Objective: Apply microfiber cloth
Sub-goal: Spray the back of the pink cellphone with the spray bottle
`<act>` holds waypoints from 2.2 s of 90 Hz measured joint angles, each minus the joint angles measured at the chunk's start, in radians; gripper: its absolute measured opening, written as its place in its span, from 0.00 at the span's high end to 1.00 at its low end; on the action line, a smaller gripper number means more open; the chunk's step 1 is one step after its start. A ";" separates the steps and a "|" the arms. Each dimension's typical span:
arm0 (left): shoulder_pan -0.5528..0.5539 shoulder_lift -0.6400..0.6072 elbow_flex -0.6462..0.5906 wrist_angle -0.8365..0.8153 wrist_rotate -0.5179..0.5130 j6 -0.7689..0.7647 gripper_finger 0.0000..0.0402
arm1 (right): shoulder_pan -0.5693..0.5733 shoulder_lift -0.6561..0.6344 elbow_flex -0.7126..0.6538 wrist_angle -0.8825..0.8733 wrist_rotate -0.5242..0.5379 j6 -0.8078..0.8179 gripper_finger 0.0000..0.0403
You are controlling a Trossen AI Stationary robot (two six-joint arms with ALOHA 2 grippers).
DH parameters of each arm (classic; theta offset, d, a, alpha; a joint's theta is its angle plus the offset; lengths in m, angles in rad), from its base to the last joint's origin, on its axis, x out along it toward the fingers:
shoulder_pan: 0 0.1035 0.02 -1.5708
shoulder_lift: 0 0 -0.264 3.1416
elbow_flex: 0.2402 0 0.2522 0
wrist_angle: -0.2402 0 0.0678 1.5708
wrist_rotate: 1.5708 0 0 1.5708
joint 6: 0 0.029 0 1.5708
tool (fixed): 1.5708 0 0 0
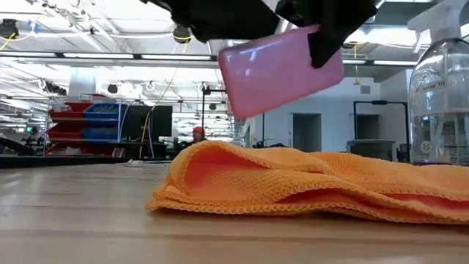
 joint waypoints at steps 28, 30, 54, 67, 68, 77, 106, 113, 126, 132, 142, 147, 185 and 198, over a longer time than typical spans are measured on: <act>0.023 0.105 0.146 -0.202 -0.001 -0.082 0.69 | 0.005 -0.001 0.002 0.018 -0.001 0.016 0.95; 0.023 0.106 0.148 -0.207 -0.002 -0.088 0.71 | 0.007 -0.001 0.002 0.017 -0.001 0.018 0.95; 0.023 0.095 0.154 -0.256 -0.041 -0.180 0.97 | 0.014 -0.001 0.002 0.023 -0.001 0.061 0.92; 0.011 0.094 0.152 -0.307 -0.057 -0.237 0.99 | 0.017 -0.001 0.002 -0.014 -0.008 0.052 0.80; 0.009 0.094 0.150 -0.313 -0.059 -0.241 0.99 | 0.017 -0.001 0.002 -0.020 -0.008 0.052 0.79; -0.005 0.099 0.148 -0.314 -0.075 -0.259 0.99 | 0.019 -0.005 0.002 -0.054 -0.009 0.069 0.68; -0.066 0.096 0.056 -0.110 -0.225 -0.296 0.99 | 0.165 -0.114 -0.067 -0.191 0.183 0.381 0.55; -0.083 0.096 0.013 0.036 -0.254 -0.249 0.99 | 0.255 -0.177 -0.096 -0.157 0.232 0.494 0.57; -0.095 0.095 -0.093 0.467 -0.234 -0.080 0.99 | 0.419 -0.267 -0.187 0.003 0.282 0.815 0.62; -0.091 0.098 -0.154 0.674 -0.163 -0.013 0.99 | 0.490 -0.283 -0.229 0.074 0.262 0.985 0.63; -0.065 0.121 -0.228 0.939 -0.042 0.031 0.99 | 0.574 -0.276 -0.266 0.104 0.257 1.123 0.64; -0.058 0.141 -0.240 1.010 -0.025 0.038 0.99 | 0.609 -0.262 -0.267 0.084 0.259 1.261 0.64; -0.034 0.221 -0.168 0.939 0.063 0.014 0.99 | 0.906 -0.157 -0.271 -0.551 0.341 2.153 0.41; -0.026 0.220 -0.165 0.918 0.067 -0.009 0.99 | 0.889 -0.195 -0.323 -0.539 0.464 2.174 0.33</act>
